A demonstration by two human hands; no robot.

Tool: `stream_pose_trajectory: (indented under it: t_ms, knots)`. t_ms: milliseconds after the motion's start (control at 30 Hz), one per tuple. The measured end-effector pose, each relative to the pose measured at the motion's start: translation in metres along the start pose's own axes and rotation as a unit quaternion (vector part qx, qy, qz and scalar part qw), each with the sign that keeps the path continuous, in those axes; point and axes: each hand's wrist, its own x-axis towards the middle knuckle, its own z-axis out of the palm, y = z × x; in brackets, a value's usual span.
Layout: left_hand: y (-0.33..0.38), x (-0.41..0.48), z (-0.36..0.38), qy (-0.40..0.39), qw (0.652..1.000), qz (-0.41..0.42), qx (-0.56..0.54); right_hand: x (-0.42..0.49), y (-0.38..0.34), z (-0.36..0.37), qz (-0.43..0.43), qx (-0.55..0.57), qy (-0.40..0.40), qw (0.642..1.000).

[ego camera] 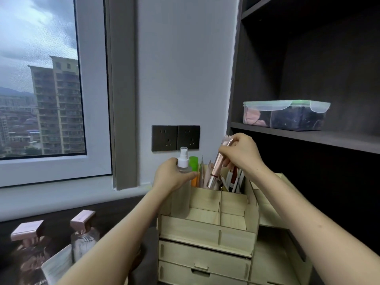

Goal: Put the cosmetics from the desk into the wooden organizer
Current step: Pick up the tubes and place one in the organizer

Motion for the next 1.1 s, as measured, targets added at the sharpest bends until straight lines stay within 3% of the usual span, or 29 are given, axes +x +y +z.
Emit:
stream_pose_trajectory:
  t_ms: [367,633,800,933,1100]
  knots:
    - [-0.009,-0.009,-0.054,-0.21,0.973,0.092,0.009,0.015,0.003,0.039,-0.025,-0.111,-0.034,0.993]
    - [-0.013,-0.011,-0.067,-0.297,0.948,0.093,-0.067,0.03,-0.012,0.069,-0.065,-0.175,-0.054,0.981]
    - [-0.031,-0.007,-0.083,-0.259,0.95,0.015,-0.173,0.046,-0.021,0.098,-0.053,-0.27,-0.081,0.958]
    - [-0.043,0.002,-0.083,-0.193,0.966,-0.036,-0.171,0.058,-0.016,0.111,-0.028,-0.324,-0.099,0.941]
    - [-0.053,0.011,-0.075,-0.172,0.97,-0.058,-0.16,0.067,-0.008,0.117,-0.027,-0.405,-0.093,0.909]
